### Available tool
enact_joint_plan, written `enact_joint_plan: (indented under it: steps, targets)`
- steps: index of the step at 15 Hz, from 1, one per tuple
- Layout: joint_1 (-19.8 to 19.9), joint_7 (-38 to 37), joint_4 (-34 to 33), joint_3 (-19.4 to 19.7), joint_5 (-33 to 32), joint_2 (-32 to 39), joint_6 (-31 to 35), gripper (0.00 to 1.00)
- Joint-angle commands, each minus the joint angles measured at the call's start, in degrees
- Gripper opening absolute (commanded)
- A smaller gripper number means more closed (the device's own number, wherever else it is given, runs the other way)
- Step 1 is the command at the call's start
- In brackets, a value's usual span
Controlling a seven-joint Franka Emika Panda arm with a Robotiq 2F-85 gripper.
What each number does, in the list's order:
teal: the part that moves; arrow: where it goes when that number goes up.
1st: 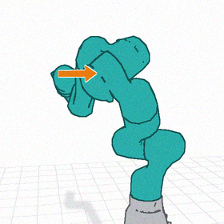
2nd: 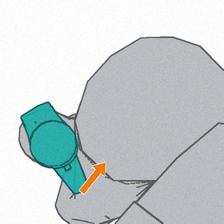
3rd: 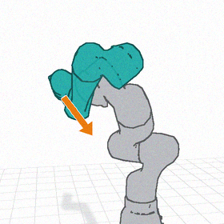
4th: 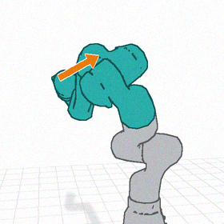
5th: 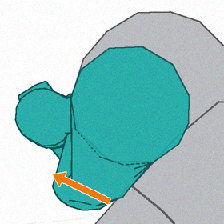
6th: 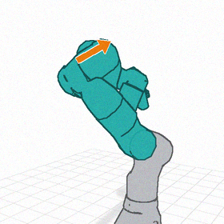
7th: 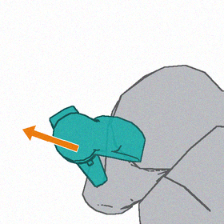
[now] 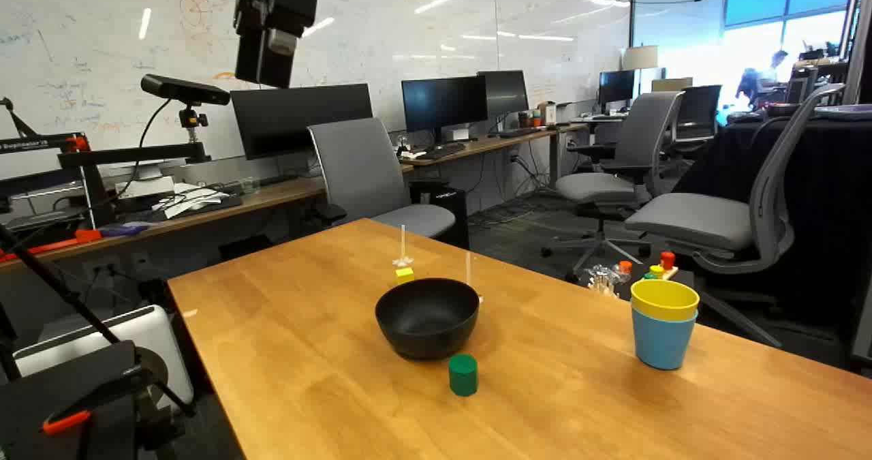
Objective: Put the green and yellow blocks in the black bowl
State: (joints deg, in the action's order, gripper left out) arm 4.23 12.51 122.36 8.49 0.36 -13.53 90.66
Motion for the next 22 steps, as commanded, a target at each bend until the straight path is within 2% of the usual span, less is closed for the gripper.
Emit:
enact_joint_plan:
  steps: [1,15,22]
  targets:
    - [0.4,0.1,-0.2,-0.3,0.1,0.0,-0.1,1.00]
    - [0.3,0.1,-0.5,-0.3,0.1,-0.2,-0.1,1.00]
    - [0.4,-4.0,0.0,-1.0,0.2,1.3,3.9,1.00]
